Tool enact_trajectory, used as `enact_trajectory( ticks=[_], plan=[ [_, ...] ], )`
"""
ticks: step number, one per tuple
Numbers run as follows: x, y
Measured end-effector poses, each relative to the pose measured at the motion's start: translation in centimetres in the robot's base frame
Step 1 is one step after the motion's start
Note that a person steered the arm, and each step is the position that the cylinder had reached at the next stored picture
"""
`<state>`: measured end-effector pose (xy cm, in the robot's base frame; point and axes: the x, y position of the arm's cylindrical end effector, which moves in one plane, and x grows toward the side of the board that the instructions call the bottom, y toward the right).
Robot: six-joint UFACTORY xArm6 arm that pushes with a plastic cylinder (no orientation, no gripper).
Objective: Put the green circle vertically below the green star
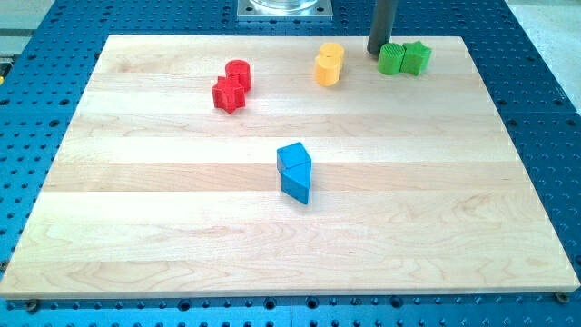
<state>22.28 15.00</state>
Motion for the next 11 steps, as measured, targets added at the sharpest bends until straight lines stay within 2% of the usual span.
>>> enact_trajectory(
  ticks=[1,2,3,5,6,7,8,9,10,11],
  plan=[
    [0.0,0.0],
    [4.3,-0.1],
    [5.9,-0.1],
    [6.8,-1.6],
    [8.8,-3.4],
    [9.1,-3.1],
    [8.8,1.3],
    [8.8,0.9],
    [3.7,-2.0],
    [-3.0,-2.1]
  ],
)
